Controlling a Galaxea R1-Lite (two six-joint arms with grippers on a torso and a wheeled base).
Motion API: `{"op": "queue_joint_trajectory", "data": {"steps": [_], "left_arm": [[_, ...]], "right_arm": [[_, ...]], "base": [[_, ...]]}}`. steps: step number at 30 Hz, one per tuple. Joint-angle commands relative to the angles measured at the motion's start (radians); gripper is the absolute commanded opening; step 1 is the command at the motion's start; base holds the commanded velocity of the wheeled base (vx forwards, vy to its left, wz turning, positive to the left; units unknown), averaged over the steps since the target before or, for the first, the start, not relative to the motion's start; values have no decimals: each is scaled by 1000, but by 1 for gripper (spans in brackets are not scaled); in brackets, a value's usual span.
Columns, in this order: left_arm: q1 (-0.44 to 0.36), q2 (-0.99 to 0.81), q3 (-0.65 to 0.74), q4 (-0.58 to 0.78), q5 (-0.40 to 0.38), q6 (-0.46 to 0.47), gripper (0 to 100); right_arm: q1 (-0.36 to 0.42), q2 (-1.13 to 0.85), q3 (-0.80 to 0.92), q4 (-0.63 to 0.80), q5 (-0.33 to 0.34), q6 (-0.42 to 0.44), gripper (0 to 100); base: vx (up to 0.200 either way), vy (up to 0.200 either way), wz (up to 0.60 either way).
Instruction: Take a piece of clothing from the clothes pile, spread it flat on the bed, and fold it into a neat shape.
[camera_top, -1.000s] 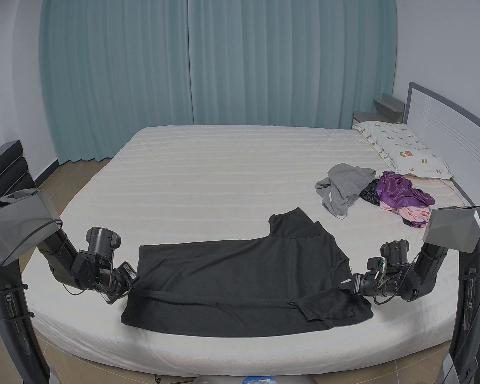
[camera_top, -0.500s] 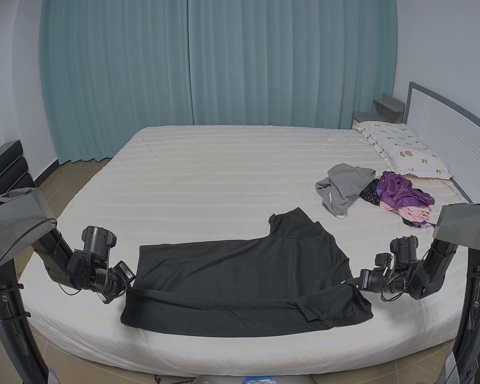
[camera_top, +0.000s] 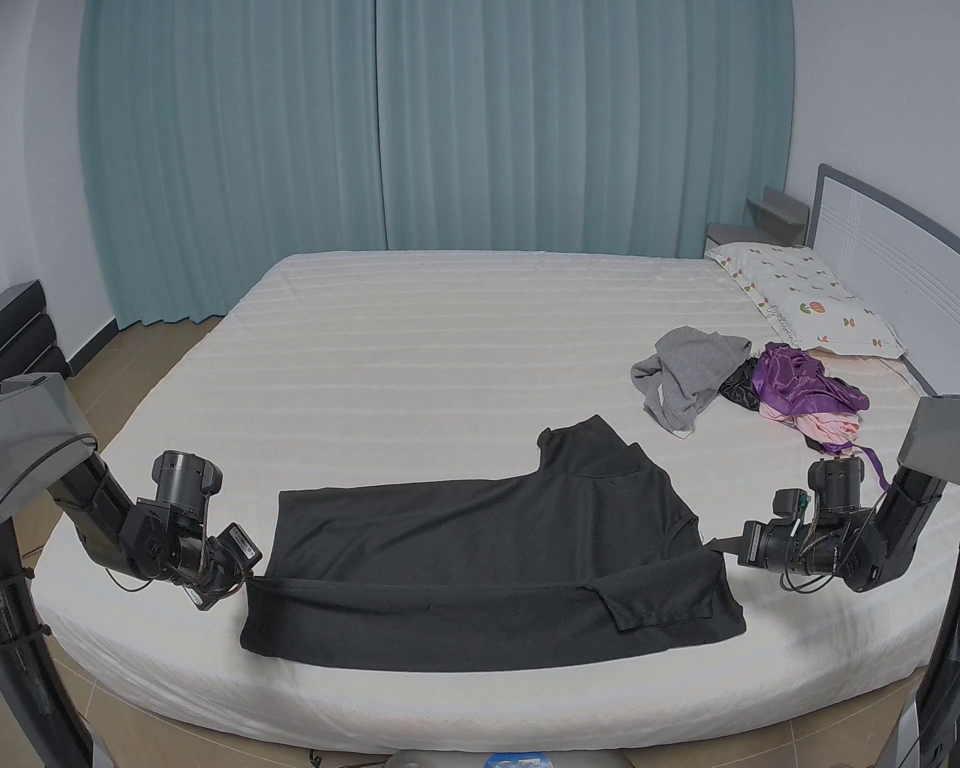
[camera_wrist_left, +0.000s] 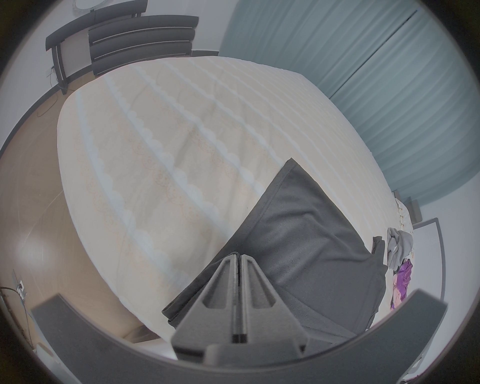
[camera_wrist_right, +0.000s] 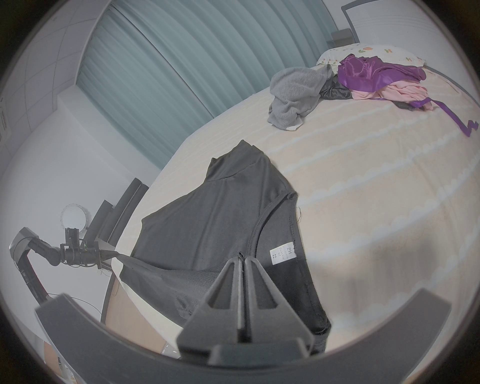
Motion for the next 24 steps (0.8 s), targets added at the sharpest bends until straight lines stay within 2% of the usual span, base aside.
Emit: {"op": "queue_joint_trajectory", "data": {"steps": [1, 24], "left_arm": [[1, 15, -8, -3, -1, -2, 0], [-1, 135, -81, -18, -1, -8, 0]], "right_arm": [[-6, -8, -5, 0, 7, 0, 0], [21, 162, -159, 18, -3, 0, 0]], "base": [[0, 0, 0], [0, 0, 0]]}}
